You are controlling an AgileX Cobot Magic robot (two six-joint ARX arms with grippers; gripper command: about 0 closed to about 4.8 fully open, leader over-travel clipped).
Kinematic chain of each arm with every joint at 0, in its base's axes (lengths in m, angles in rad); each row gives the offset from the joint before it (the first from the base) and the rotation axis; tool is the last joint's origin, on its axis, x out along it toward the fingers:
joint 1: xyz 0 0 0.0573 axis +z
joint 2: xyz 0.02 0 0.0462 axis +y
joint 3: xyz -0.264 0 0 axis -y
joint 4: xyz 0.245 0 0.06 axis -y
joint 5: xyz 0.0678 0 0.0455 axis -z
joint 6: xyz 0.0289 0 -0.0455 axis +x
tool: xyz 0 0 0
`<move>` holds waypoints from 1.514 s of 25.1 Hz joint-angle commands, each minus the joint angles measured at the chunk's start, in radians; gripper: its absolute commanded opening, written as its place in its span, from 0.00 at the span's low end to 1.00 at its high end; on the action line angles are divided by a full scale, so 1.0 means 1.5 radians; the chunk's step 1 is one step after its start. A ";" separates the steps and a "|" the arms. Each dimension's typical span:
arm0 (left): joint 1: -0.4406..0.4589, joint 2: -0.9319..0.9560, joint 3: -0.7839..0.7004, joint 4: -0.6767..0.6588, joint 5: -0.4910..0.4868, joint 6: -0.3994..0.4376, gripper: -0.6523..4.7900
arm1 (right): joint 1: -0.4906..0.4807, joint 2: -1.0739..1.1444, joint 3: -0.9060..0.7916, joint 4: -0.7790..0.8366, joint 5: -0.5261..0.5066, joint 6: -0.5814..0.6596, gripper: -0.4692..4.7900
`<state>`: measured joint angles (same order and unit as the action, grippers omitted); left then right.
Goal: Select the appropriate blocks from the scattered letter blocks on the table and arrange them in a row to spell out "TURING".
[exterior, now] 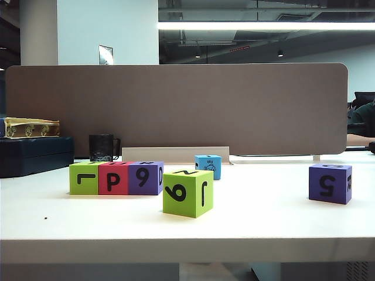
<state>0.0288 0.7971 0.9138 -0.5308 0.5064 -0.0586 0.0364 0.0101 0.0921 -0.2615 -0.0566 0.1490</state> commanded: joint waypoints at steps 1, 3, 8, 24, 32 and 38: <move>-0.005 0.022 0.031 -0.015 0.009 0.027 0.11 | 0.000 -0.005 0.016 -0.012 -0.009 0.006 0.09; -0.008 0.028 0.038 -0.016 0.009 0.042 0.11 | 0.000 -0.005 0.021 -0.014 -0.009 0.006 0.09; -0.043 0.044 0.045 -0.030 0.008 0.072 0.11 | 0.001 -0.005 0.025 -0.018 -0.026 0.025 0.09; -0.083 0.060 0.046 -0.055 0.004 0.074 0.11 | 0.000 -0.005 0.099 -0.025 -0.034 0.030 0.09; -0.083 0.060 0.046 -0.054 0.004 0.074 0.11 | 0.000 0.032 0.136 -0.026 -0.036 0.028 0.09; -0.083 0.060 0.046 -0.054 0.005 0.074 0.11 | 0.000 0.076 0.163 -0.016 -0.036 0.027 0.09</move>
<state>-0.0948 0.8883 0.9764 -0.6186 0.5117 0.0517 0.0364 0.1089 0.3229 -0.3092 -0.1074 0.1905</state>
